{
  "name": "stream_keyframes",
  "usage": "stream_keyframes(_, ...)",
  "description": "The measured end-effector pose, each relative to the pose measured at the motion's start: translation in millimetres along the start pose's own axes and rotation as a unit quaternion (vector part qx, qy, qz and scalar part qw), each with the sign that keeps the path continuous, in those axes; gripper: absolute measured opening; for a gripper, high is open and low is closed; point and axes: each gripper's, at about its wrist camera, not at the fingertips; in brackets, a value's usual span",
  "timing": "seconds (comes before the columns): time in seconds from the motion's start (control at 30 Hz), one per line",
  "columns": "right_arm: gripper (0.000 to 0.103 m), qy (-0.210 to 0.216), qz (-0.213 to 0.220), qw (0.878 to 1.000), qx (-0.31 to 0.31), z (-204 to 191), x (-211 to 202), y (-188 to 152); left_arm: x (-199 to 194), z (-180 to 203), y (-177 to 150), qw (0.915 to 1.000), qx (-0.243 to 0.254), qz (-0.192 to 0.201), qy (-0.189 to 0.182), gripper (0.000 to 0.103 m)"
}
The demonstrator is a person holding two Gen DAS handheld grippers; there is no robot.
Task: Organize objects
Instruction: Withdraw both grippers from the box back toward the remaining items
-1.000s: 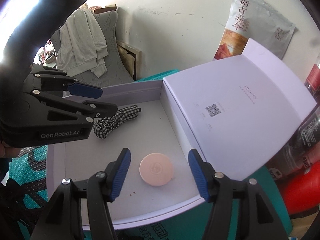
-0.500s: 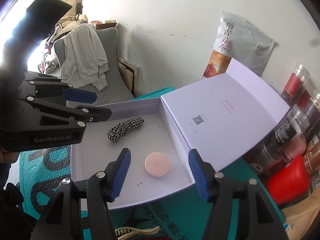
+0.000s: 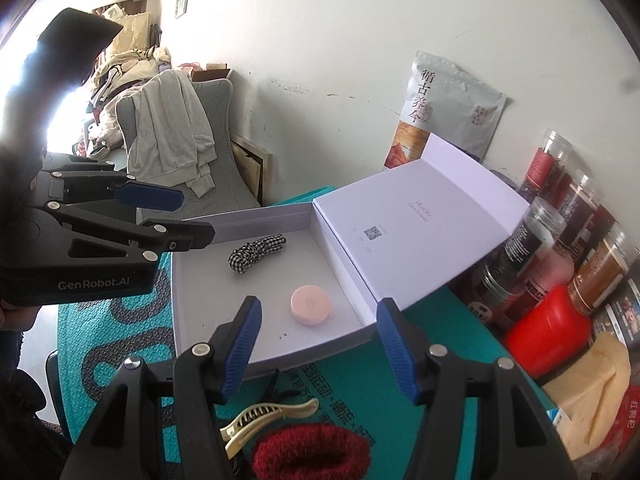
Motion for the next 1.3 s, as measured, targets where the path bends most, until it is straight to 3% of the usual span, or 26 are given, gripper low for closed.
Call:
stream_keyframes(0.27, 0.061, -0.016, 0.008, 1.000, 0.009, -8, -33, -26, -36, 26, -26, 0.9998, 0.012, 0.013, -0.013, 0.043)
stream_keyframes(0.63, 0.061, -0.043, 0.013, 0.998, 0.032, -10, -64, -64, -56, 65, -56, 0.9985, 0.034, 0.014, -0.039, 0.044)
stream_keyframes(1.3, 0.061, -0.072, -0.004, 0.995, 0.072, -4, -72, -125, -39, 103, -99, 0.9964, 0.045, -0.026, -0.067, 0.044)
Point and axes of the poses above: each gripper's, at about its wrist camera, not at the fingertips, and x roughly the way its jaws point, z to its right, y to its top, and after that the axes turned 12 degrees about y, right-handed
